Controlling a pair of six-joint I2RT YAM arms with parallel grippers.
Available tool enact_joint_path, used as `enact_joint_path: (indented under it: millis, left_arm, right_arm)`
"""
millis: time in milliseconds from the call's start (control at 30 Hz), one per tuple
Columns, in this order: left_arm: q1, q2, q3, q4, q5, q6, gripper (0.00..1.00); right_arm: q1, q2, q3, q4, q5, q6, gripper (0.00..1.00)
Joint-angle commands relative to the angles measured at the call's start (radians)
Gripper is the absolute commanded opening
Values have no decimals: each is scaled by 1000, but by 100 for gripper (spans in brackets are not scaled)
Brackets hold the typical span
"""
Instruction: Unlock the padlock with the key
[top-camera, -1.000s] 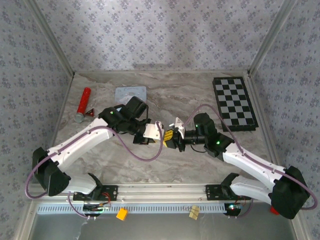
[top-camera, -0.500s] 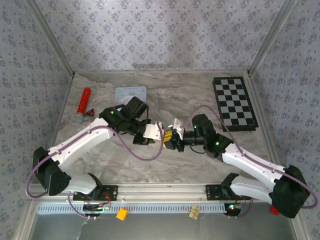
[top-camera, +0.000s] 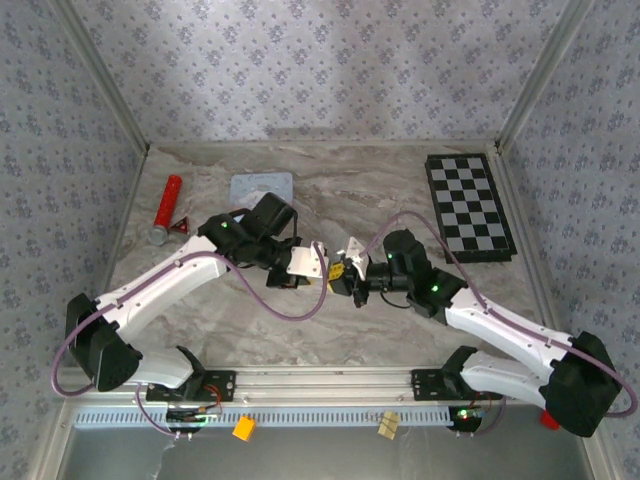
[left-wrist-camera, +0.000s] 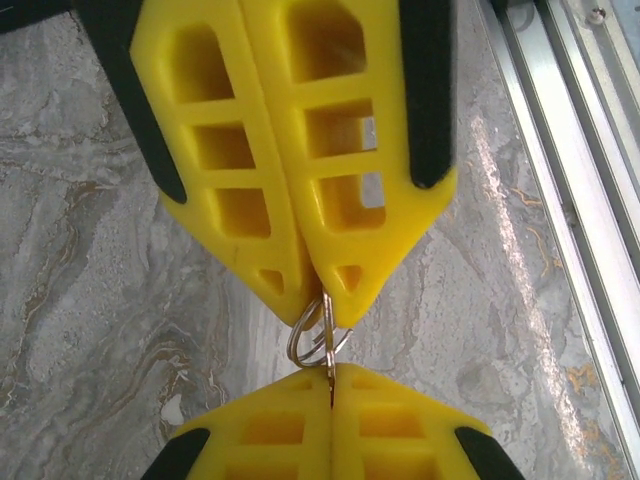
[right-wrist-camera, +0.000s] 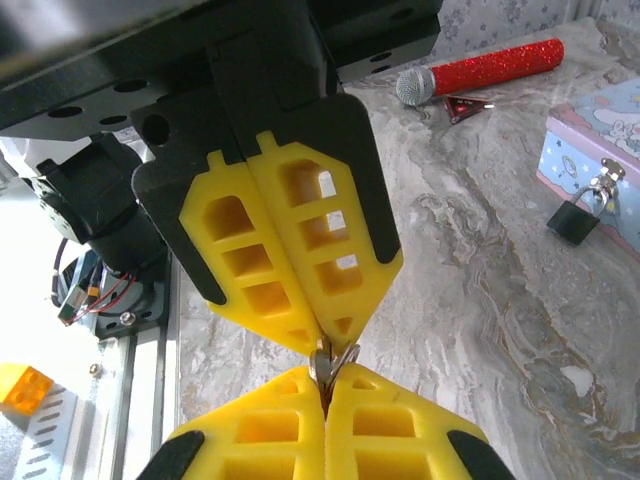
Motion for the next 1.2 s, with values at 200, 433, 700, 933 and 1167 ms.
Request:
enact_joint_path:
  millis: [200, 433, 700, 933, 1167]
  left_arm:
    - [66, -143, -121, 273, 123, -106, 32]
    - [192, -263, -291, 643, 287, -380, 36]
    - [199, -260, -363, 801, 332, -561, 31]
    - [188, -240, -376, 767, 357, -491, 25]
    - [152, -227, -362, 633, 389, -352, 38]
  right_arm:
    - [-102, -66, -53, 147, -51, 179, 0]
    - [-167, -102, -131, 314, -83, 316, 0]
    - [-164, -88, -154, 401, -86, 350, 0]
    - [-115, -81, -115, 307, -61, 234, 0]
    - [-99, -83, -99, 289, -53, 208, 0]
